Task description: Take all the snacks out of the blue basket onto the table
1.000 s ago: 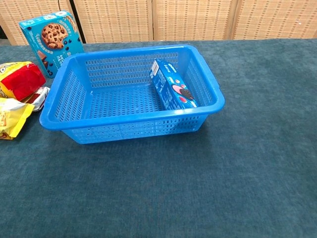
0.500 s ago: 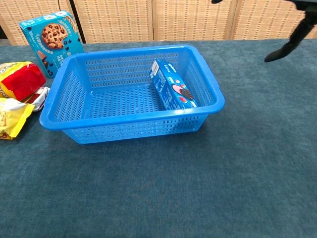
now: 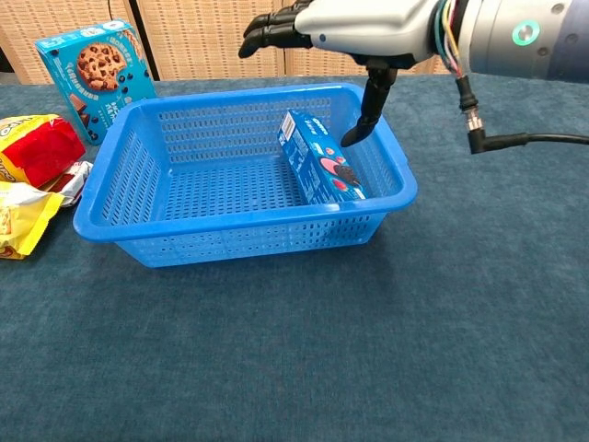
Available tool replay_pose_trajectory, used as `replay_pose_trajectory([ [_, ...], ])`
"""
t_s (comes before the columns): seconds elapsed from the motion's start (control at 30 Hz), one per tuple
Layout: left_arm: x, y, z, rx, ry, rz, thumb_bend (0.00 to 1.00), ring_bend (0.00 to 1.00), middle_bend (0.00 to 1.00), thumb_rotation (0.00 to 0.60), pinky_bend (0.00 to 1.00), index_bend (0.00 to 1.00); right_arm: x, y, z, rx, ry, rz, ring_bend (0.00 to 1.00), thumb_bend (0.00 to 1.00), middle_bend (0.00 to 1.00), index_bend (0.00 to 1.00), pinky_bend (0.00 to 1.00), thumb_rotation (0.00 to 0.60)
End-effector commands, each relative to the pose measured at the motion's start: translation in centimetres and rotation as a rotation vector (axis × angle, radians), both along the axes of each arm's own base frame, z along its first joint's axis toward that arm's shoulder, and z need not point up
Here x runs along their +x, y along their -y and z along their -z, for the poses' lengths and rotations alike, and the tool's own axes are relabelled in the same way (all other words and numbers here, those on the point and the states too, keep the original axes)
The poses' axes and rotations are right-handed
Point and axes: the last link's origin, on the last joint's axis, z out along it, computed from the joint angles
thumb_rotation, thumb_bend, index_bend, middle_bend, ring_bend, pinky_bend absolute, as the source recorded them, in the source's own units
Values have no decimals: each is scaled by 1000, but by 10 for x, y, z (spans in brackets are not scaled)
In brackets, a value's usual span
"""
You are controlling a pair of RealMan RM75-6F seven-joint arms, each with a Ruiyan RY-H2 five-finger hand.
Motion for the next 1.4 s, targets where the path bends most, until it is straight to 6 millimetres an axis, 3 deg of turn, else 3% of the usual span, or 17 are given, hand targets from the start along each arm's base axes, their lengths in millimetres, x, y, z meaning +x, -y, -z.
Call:
replay_pose_trajectory([
  [0.03, 0, 0, 0, -3, 5, 4, 0, 0, 0, 600, 0, 0, 3, 2, 16, -17, -47, -48, 0, 0, 0, 0, 0, 600],
  [0.57, -3, -1, -2, -31, 30, 20, 0, 0, 0, 600, 0, 0, 6, -1, 59, -98, -240, -239, 0, 0, 0, 0, 0, 600],
  [1.03, -4, -8, 1, -55, 27, 17, 0, 0, 0, 600, 0, 0, 15, -6, 39, -162, -342, -367, 0, 0, 0, 0, 0, 600],
  [1.4, -3, -6, 2, -65, 35, 28, 0, 0, 0, 600, 0, 0, 1, 3, 46, -198, -504, -442, 0, 0, 0, 0, 0, 600],
])
